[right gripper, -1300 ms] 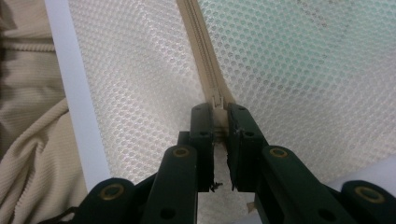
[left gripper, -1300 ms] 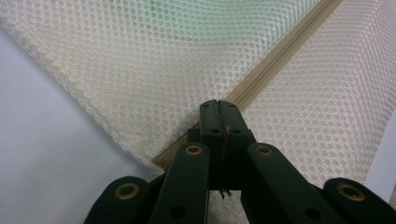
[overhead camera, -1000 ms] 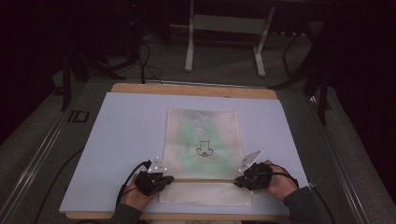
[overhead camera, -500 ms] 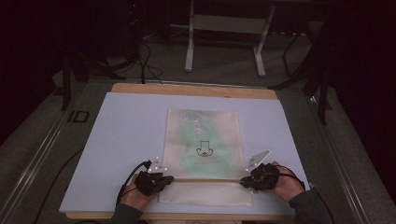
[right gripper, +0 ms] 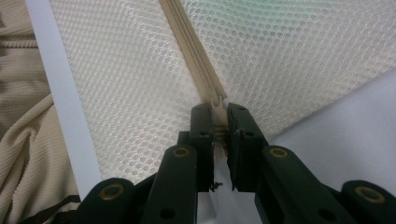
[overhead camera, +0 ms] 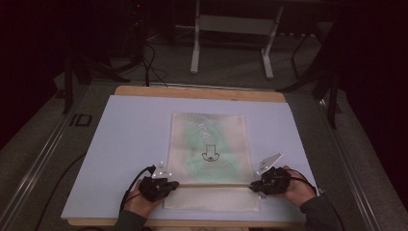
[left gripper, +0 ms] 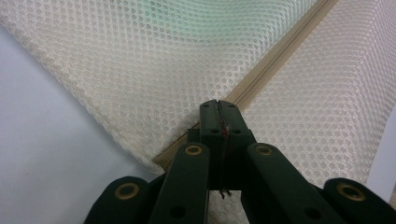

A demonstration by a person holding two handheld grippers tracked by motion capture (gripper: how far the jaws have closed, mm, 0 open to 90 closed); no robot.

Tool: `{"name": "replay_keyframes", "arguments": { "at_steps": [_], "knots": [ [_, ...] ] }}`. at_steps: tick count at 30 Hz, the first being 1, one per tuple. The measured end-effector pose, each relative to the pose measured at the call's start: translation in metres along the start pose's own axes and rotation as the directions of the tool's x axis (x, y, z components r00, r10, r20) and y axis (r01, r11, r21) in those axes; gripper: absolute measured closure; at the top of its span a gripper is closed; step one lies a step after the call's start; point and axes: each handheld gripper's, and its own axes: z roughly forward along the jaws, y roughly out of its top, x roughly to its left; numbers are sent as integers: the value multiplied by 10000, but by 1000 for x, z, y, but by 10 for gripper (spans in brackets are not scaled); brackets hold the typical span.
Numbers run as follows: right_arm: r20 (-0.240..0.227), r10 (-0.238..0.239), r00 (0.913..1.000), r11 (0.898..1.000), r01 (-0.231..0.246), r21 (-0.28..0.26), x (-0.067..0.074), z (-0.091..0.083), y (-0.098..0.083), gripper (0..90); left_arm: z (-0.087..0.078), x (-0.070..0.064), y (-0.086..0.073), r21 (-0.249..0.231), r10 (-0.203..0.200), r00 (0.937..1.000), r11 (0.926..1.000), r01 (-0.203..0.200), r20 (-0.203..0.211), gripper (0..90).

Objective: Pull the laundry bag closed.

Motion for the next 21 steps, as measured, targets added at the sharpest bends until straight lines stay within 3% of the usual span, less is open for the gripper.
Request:
{"name": "replay_keyframes", "arguments": {
  "at_steps": [4, 7, 14, 21],
  "knots": [
    [-81, 85, 9999, 10000, -86, -38, 0, 0, 0, 809, 0, 2, 0, -18, -63, 9999, 10000, 64, 140, 885],
    [-116, 222, 9997, 9997, -223, -106, 0, 0, -1, 757, 0, -1, 1, 64, 223, 9997, 9997, -223, -28, 874],
    [-15, 390, 9992, 9986, -391, -351, 1, -2, -2, 708, -1, -3, 2, 53, 293, 9994, 9996, -292, -176, 870],
    [172, 728, 9972, 9907, -703, -1167, -2, -13, -6, 666, -5, -3, 1, -74, 526, 9979, 9986, -529, -391, 868]
  ]
}}
